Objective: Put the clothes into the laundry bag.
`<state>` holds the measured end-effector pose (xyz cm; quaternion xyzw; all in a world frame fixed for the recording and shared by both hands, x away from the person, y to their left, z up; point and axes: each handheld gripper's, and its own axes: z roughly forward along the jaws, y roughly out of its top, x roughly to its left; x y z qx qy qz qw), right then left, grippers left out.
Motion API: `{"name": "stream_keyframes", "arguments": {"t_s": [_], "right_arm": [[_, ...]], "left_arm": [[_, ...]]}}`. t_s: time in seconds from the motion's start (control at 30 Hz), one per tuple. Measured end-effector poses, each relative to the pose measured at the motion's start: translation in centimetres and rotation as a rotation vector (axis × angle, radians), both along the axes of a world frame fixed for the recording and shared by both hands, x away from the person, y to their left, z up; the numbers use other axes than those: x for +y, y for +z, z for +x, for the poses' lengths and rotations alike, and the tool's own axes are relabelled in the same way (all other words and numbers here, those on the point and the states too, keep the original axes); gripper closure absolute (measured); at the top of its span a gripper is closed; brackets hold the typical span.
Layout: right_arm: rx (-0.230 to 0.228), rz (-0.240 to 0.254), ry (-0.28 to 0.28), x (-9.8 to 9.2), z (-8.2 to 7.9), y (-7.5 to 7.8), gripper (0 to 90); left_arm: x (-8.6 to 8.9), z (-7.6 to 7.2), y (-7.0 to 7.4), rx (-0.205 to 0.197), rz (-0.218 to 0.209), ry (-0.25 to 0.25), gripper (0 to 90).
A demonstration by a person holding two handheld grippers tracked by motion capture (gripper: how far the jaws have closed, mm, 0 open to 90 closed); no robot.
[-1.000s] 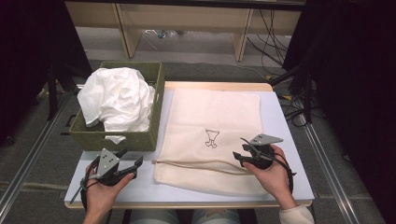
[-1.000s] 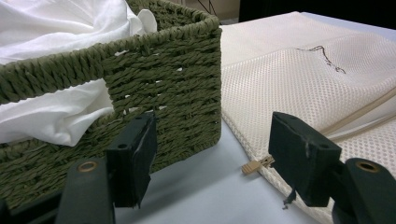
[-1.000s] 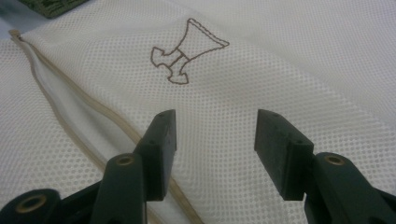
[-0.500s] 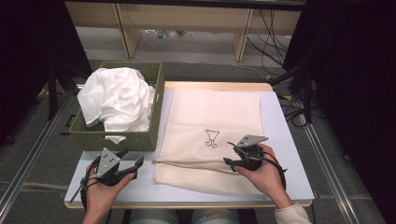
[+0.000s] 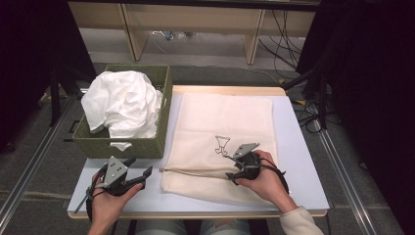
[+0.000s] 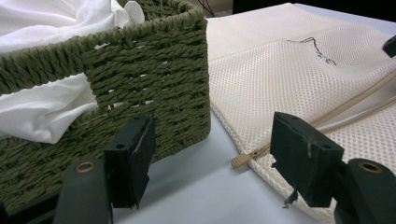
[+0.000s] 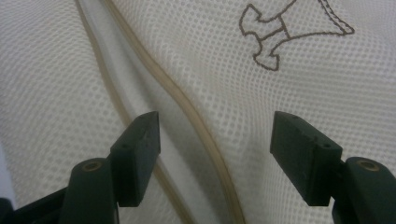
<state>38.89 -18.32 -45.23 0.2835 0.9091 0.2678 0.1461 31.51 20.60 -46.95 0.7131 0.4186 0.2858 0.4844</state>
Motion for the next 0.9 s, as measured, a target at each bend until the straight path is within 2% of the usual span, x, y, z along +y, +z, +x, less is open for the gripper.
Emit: {"name": "stream_keyframes", "arguments": {"t_s": [0.07,0.13,0.17,0.2,0.27,0.33,0.4,0.47,0.53,0.6,0.67,0.7,0.77,0.8,0.9], "right_arm": [[-0.001,-0.012,0.004,0.4,0.4,-0.3,36.3],[0.02,-0.045,0.014,0.7,0.8,-0.5,40.1],[0.022,-0.053,0.017,1.0,1.1,-0.7,43.9],[0.005,-0.062,0.023,1.1,1.3,-0.8,47.9],[0.017,-0.103,0.021,1.4,1.6,-1.0,61.6],[0.011,-0.108,0.01,1.5,1.8,-1.0,75.0],[0.01,-0.103,-0.003,1.5,1.8,-0.8,80.0],[0.004,-0.073,-0.015,1.4,1.9,-0.3,84.6],[-0.024,-0.058,-0.023,1.4,2.0,0.6,85.6],[-0.082,-0.028,-0.039,1.2,2.0,1.7,86.0],[-0.108,0.004,-0.042,1.0,2.2,3.0,86.3],[-0.101,0.036,-0.063,1.0,2.2,3.7,86.4],[-0.155,0.048,-0.094,0.8,2.4,4.7,86.4],[-0.156,0.07,-0.103,0.9,2.5,5.1,86.4],[-0.173,0.097,-0.115,1.1,2.9,5.8,86.4]], "left_arm": [[0.0,-0.1,0.0,0.002,0.001,0.0,30.9],[0.0,-0.2,-0.1,0.005,0.005,0.001,30.9],[0.0,-0.2,-0.1,0.004,0.006,0.001,30.9],[0.0,-0.3,-0.1,0.006,0.006,0.002,30.9],[0.0,-0.4,-0.2,0.009,0.003,0.001,30.9],[0.0,-0.5,-0.2,0.007,0.003,0.003,30.9],[0.0,-0.5,-0.2,0.005,0.005,0.003,30.8],[0.0,-0.6,-0.2,0.004,0.009,0.004,30.8],[-0.1,-0.6,-0.1,0.0,0.011,0.0,30.7],[-0.2,-0.6,0.0,-0.007,0.002,-0.008,30.8],[-0.4,-0.7,0.2,-0.016,-0.006,-0.021,30.7],[-0.5,-0.7,0.4,-0.018,-0.005,-0.026,30.4],[-0.7,-0.8,0.6,-0.029,-0.012,-0.029,29.8],[-0.7,-0.8,0.7,-0.032,-0.004,-0.031,29.9],[-0.9,-0.9,1.1,-0.037,-0.008,-0.033,29.3]]}}
